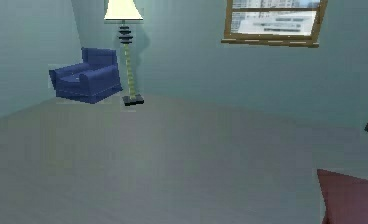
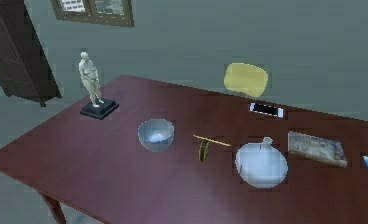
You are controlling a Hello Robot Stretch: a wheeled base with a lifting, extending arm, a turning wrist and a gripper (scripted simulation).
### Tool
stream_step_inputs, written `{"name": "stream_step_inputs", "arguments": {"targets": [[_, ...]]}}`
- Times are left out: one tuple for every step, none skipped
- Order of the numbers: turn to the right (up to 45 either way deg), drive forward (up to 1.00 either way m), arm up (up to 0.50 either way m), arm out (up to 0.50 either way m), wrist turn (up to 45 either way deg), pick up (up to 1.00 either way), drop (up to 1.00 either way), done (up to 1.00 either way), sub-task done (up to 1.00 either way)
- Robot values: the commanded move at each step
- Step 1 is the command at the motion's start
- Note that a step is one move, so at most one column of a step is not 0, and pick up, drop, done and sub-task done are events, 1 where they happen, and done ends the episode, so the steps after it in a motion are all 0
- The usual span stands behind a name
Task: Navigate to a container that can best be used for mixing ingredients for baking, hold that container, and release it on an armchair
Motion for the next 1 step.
{"name": "stream_step_inputs", "arguments": {"targets": [[0.0, 0.0, 0.5, 0.0, 0.0, 0.0, 0.0, 0.0, 0.0]]}}
